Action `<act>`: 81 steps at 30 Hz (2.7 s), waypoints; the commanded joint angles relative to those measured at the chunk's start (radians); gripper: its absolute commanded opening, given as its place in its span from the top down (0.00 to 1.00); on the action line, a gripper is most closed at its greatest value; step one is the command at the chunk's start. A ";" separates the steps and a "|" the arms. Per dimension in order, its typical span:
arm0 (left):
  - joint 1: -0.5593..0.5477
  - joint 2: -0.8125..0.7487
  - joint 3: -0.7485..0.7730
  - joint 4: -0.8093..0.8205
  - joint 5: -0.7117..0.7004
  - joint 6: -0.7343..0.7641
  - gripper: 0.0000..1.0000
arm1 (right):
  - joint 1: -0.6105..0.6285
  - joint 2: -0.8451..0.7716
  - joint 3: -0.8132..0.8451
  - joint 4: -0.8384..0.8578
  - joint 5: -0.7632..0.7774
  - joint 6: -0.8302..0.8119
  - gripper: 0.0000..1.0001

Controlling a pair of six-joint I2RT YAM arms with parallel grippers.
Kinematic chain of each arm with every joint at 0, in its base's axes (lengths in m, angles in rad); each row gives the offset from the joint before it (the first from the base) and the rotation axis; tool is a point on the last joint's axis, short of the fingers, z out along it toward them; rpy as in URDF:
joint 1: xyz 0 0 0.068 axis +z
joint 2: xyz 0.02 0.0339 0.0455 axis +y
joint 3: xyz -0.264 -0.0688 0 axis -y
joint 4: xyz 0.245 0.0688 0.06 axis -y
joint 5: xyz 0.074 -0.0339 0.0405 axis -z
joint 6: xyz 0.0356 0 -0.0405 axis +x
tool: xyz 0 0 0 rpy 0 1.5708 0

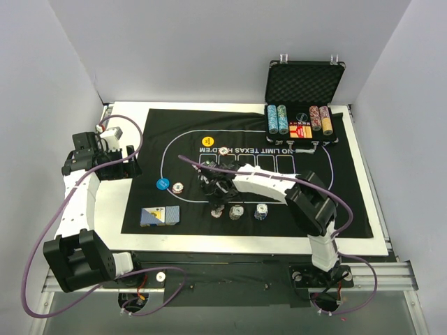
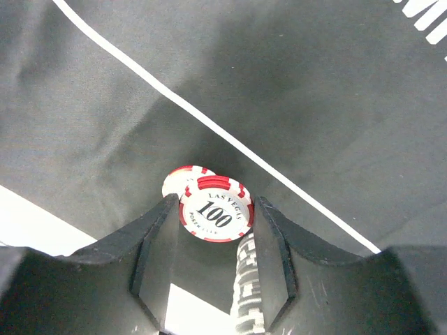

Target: Distribute texas hold em gaming equipment

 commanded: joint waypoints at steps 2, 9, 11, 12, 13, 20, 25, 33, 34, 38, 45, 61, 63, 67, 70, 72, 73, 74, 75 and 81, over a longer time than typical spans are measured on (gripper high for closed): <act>0.006 -0.011 0.017 0.019 0.006 -0.001 0.07 | -0.043 -0.107 0.052 -0.047 -0.015 0.022 0.70; 0.006 -0.010 0.019 0.019 0.002 0.001 0.07 | -0.217 -0.202 0.013 -0.047 0.022 0.053 0.71; 0.006 -0.011 0.019 0.017 0.003 0.002 0.07 | -0.276 -0.240 -0.017 -0.048 0.037 0.064 0.71; 0.008 -0.010 0.019 0.017 0.003 0.004 0.07 | -0.294 -0.266 -0.051 -0.047 0.057 0.068 0.71; 0.008 -0.013 0.019 0.017 0.003 0.002 0.07 | -0.331 -0.277 -0.066 -0.048 0.063 0.084 0.71; 0.006 -0.010 0.022 0.017 0.013 0.004 0.07 | -0.471 -0.397 -0.293 -0.027 0.162 0.192 0.71; 0.006 -0.010 0.024 0.017 0.017 0.001 0.07 | -0.494 -0.409 -0.385 -0.008 0.206 0.246 0.71; 0.005 -0.018 0.027 0.016 0.019 0.007 0.07 | -0.494 -0.388 -0.454 0.004 0.270 0.318 0.72; 0.006 -0.016 0.027 0.016 0.017 0.008 0.07 | -0.495 -0.386 -0.459 0.008 0.270 0.323 0.72; 0.005 -0.010 0.037 0.013 0.023 0.005 0.07 | -0.495 -0.372 -0.481 0.019 0.275 0.335 0.71; 0.006 -0.007 0.040 0.013 0.032 0.005 0.07 | -0.494 -0.366 -0.491 0.021 0.278 0.340 0.50; 0.005 0.001 0.025 0.017 0.037 -0.001 0.07 | -0.255 -0.498 -0.257 -0.071 0.177 0.210 0.31; 0.003 -0.002 0.022 0.019 0.037 0.001 0.07 | -0.198 -0.472 -0.231 -0.087 0.171 0.193 0.26; 0.005 -0.007 0.017 0.019 0.036 0.001 0.07 | -0.120 -0.437 -0.220 -0.094 0.151 0.186 0.24; 0.005 -0.007 0.016 0.020 0.032 0.004 0.07 | -0.092 -0.414 -0.217 -0.105 0.145 0.183 0.23; 0.003 -0.005 0.011 0.025 0.032 0.004 0.07 | -0.080 -0.399 -0.215 -0.107 0.145 0.182 0.23; 0.006 -0.005 0.010 0.027 0.034 0.002 0.07 | -0.069 -0.389 -0.215 -0.107 0.146 0.182 0.23; 0.006 -0.005 0.007 0.027 0.032 0.002 0.07 | -0.066 -0.385 -0.214 -0.108 0.143 0.182 0.23; 0.005 -0.007 0.007 0.028 0.032 -0.002 0.07 | -0.058 -0.376 -0.214 -0.107 0.143 0.180 0.23; 0.003 -0.007 0.010 0.033 0.046 -0.013 0.07 | -0.024 -0.339 -0.223 -0.088 0.151 0.185 0.24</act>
